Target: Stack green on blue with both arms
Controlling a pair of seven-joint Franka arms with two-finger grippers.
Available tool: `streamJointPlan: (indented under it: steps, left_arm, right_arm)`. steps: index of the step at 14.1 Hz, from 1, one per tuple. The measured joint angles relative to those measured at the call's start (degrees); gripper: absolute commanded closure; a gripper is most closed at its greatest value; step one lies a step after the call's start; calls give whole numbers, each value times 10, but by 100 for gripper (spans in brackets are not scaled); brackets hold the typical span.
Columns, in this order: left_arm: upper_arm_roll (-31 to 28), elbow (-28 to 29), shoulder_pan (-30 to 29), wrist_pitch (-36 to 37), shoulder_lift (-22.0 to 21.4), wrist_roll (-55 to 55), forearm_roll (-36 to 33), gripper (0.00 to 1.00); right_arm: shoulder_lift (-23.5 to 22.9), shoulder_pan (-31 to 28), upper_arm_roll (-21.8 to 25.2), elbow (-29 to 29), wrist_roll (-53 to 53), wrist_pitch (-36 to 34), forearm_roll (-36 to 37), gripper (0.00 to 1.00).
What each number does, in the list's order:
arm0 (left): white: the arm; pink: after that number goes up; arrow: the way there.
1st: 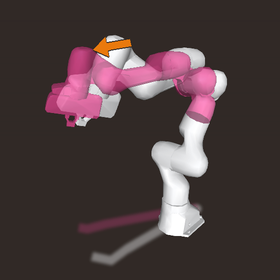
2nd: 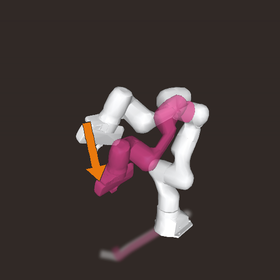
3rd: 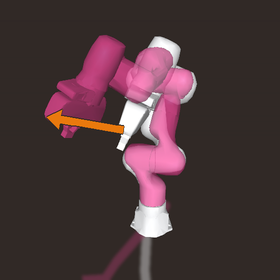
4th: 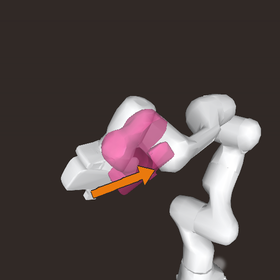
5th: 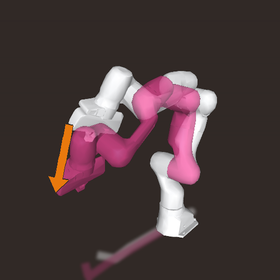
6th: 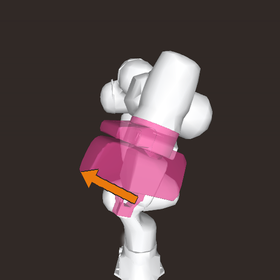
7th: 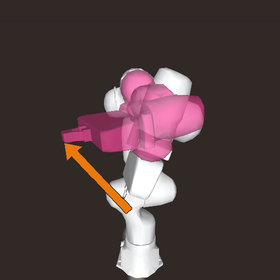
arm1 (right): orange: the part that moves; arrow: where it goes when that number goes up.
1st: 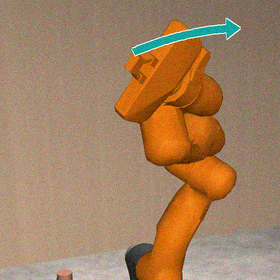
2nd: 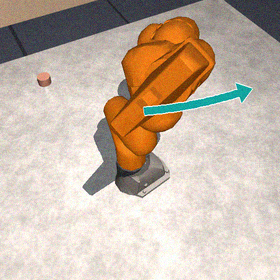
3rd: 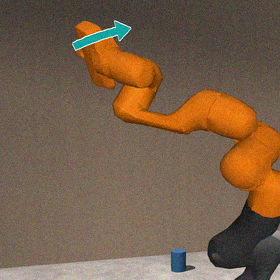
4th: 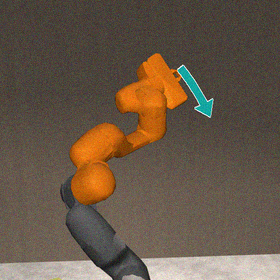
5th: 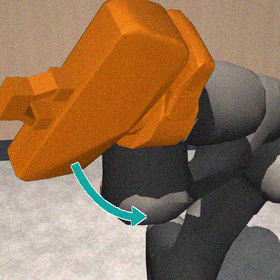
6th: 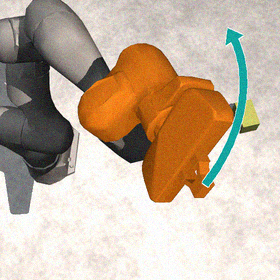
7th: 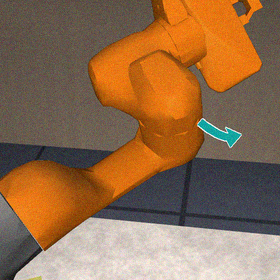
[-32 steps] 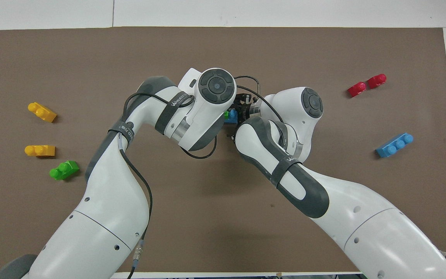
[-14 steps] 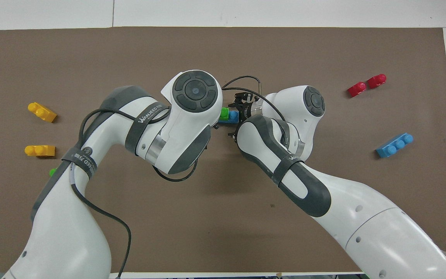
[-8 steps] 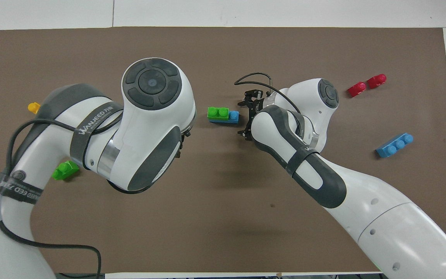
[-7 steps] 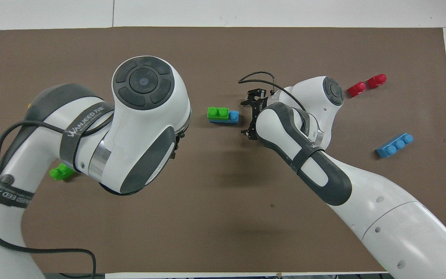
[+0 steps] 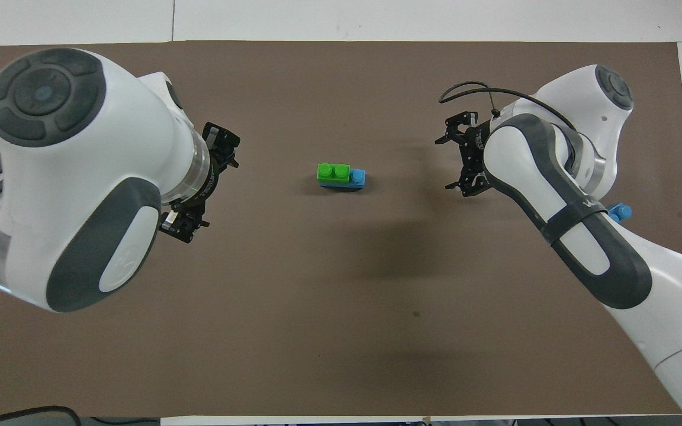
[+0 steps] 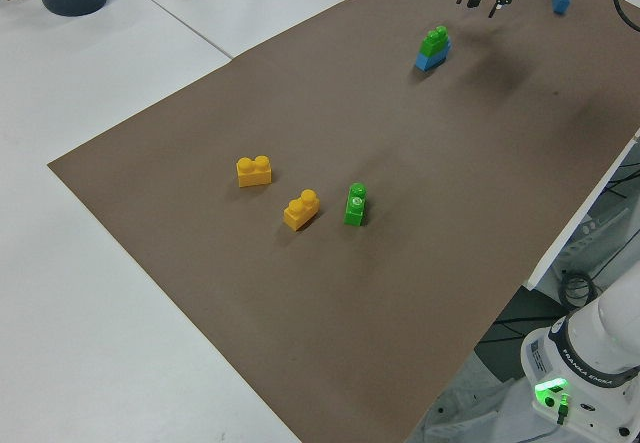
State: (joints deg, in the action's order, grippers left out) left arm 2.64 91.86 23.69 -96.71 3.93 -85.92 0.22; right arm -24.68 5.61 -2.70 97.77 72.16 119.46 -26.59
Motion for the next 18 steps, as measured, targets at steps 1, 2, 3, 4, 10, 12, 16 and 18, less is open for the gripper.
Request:
streamJointPlan:
  steps: [1, 2, 3, 4, 10, 12, 16, 18]
  left_arm:
    - [0, 1, -8, 4, -6, 20, 2, 0]
    - [0, 2, -14, 8, -10, 36, 4, 0]
    - [-1, 2, -18, 9, -13, 50, 5, 0]
    - [-1, 2, -20, 10, -17, 61, 6, 0]
    - [-4, 6, -82, 10, -23, 234, 6, 0]
    - [-6, 6, -106, 10, -24, 311, 7, 0]
    - [-7, 6, -146, 10, -28, 428, 10, 0]
    - [-8, 6, -171, 10, -32, 486, 11, 0]
  right_arm:
    - [14, -9, 0, -1, -22, -13, 14, 0]
    - [29, -17, 0, -2, -48, -27, 25, 0]
    - [46, -24, 0, -3, -77, -44, 40, 0]
    - [64, -30, 0, -4, -106, -61, 58, 0]
    - [196, -59, 1, -12, -348, -173, 152, 0]
    - [234, -82, 1, -12, -475, -204, 162, 0]
    - [274, -92, 1, -12, -612, -244, 215, 0]
    - [289, -92, 0, -12, -624, -269, 228, 0]
